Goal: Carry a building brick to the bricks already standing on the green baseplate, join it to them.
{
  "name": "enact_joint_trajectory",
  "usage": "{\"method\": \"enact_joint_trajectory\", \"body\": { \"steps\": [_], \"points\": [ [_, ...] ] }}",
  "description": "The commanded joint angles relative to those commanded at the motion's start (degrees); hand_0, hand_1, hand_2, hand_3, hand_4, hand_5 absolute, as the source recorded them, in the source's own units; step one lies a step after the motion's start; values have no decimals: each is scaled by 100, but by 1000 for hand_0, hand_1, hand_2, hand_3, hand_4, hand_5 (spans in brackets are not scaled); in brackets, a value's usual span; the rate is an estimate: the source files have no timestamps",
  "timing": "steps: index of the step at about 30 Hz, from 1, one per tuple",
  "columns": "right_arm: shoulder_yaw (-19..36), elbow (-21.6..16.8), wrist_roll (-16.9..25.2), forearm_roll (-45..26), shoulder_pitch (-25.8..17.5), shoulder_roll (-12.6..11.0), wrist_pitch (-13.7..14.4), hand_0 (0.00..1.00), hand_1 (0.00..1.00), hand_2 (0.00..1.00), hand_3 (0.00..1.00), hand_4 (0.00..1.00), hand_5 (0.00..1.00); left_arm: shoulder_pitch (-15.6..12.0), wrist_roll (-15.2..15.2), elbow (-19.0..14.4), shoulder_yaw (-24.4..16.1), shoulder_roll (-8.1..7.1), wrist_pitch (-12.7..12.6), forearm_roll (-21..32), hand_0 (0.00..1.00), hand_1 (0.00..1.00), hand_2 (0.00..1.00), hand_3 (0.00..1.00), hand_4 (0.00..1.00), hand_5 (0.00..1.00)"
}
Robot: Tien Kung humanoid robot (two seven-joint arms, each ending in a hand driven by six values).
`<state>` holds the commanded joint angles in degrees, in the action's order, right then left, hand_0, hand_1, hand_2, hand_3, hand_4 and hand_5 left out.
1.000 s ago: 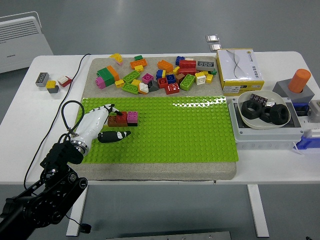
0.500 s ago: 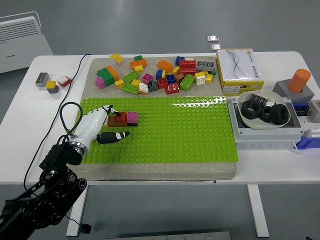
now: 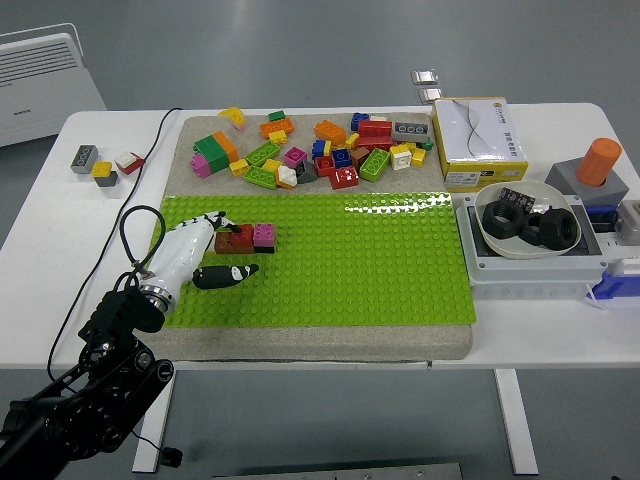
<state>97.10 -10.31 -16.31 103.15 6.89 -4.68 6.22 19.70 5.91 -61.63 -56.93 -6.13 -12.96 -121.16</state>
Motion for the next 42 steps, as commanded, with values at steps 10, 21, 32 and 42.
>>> {"method": "enact_joint_trajectory", "body": {
  "steps": [10, 21, 32, 42],
  "points": [
    [5, 0, -4, 5, -12, 2, 1, 521, 542, 745, 831, 943, 998, 6, 64, -27, 30, -21, -146, -140, 920, 915, 922, 626, 906, 408],
    [2, 0, -16, 6, -22, 10, 9, 521, 543, 745, 830, 943, 998, -9, 124, -231, 81, -38, -210, -193, 902, 912, 922, 606, 891, 388],
    [-30, 0, -14, -34, 9, 10, 16, 521, 543, 744, 830, 943, 998, 61, 116, -212, 140, 3, -221, -117, 894, 909, 921, 602, 881, 376],
    [-52, 0, -15, -57, 22, 14, 19, 521, 543, 744, 830, 943, 998, 173, 104, 45, 151, 110, -222, -67, 890, 909, 919, 598, 864, 353]
  ]
}}
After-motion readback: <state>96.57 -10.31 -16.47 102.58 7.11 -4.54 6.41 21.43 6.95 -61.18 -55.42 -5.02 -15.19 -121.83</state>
